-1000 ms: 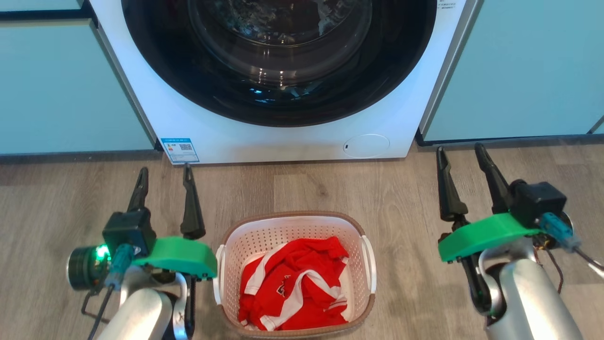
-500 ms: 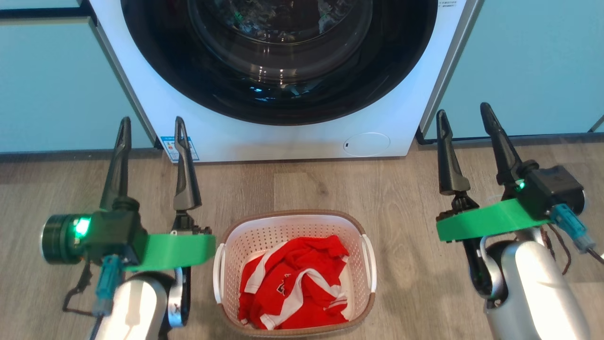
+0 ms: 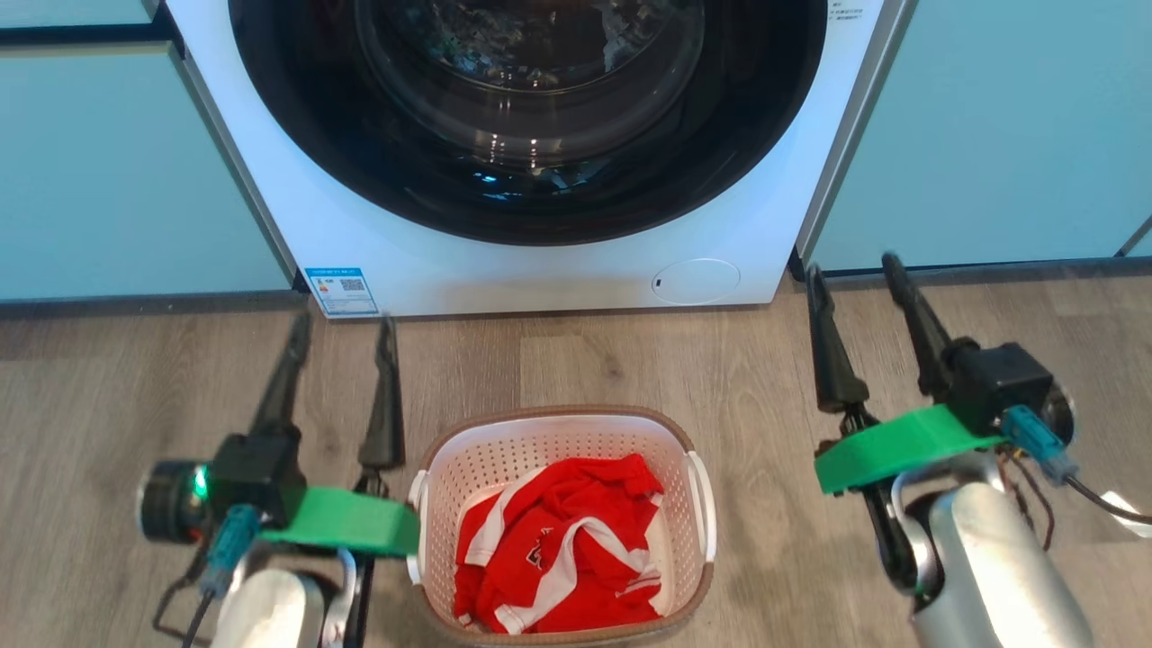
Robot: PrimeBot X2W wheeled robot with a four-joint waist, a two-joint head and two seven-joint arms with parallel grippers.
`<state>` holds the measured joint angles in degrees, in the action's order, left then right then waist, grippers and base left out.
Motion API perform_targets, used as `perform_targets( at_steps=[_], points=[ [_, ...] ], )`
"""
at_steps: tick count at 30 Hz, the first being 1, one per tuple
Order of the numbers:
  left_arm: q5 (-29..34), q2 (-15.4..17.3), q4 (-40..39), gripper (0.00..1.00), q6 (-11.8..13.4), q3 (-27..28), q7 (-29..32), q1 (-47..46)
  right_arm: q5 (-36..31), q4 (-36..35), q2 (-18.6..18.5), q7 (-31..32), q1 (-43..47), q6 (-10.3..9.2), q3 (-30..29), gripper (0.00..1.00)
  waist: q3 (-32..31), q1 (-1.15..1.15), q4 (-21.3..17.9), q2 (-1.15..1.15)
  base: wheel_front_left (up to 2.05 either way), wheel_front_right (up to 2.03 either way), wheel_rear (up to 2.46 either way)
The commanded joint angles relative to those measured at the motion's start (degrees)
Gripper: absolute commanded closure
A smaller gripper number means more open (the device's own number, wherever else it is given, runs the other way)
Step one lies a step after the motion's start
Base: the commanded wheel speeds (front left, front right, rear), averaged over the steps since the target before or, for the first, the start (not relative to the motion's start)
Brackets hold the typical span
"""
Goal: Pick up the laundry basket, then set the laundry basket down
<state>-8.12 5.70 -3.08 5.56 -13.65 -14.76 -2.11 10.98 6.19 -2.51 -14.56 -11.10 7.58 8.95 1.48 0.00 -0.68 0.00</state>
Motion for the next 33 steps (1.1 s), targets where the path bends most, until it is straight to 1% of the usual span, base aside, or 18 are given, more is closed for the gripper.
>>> perform_targets(
  at_steps=[1, 2, 4, 8, 14, 17, 33],
  points=[
    [-0.6, -0.4, 1.1, 0.0, -1.5, 3.0, -0.2, -1.1, 1.7, 1.0, -0.4, -0.4, 0.1, -0.09, 0.7, 0.0, -0.2, 0.0, -0.1, 0.0, 0.0, 0.0, 0.0],
    [-0.6, -0.4, 1.1, 0.0, -1.5, 3.0, -0.2, -1.1, 1.7, 1.0, -0.4, -0.4, 0.1, -0.09, 0.7, 0.0, -0.2, 0.0, -0.1, 0.0, 0.0, 0.0, 0.0],
    [-1.9, -1.3, 4.6, 0.0, -3.7, 4.1, -0.2, -0.8, 2.8, 4.7, -0.4, -0.4, 0.4, -0.09, 0.4, 0.0, -0.3, 0.0, -0.1, 0.0, 0.0, 0.0, 0.0],
    [-2.5, -2.3, 7.6, 0.0, -6.5, 6.6, -0.2, -0.4, 3.2, 8.2, -0.4, -0.4, 0.2, -0.09, 0.2, 0.0, -0.4, 0.0, -0.3, 0.0, 0.0, 0.0, 0.0],
    [-2.0, -2.8, 9.3, 0.0, -8.4, 8.3, -0.2, 0.8, 2.1, 8.7, -0.4, -0.4, 1.3, -0.09, -0.4, 0.0, -0.5, 0.0, -0.5, 0.0, 0.0, 0.0, 0.0],
    [-3.0, -2.8, 9.7, 0.0, -8.4, 8.2, -0.2, 1.0, 0.3, 8.5, -0.4, -0.4, 1.5, -0.09, 0.0, 0.0, -0.3, 0.0, -0.6, 0.0, 0.0, 0.0, 0.0],
    [-4.8, -2.8, 10.4, 0.0, -7.7, 7.7, -0.2, 0.7, 0.0, 8.2, -0.4, -0.4, 1.6, -0.09, 0.7, 0.0, -0.2, 0.0, -1.0, 0.0, 0.0, 0.0, 0.0]
  ],
)
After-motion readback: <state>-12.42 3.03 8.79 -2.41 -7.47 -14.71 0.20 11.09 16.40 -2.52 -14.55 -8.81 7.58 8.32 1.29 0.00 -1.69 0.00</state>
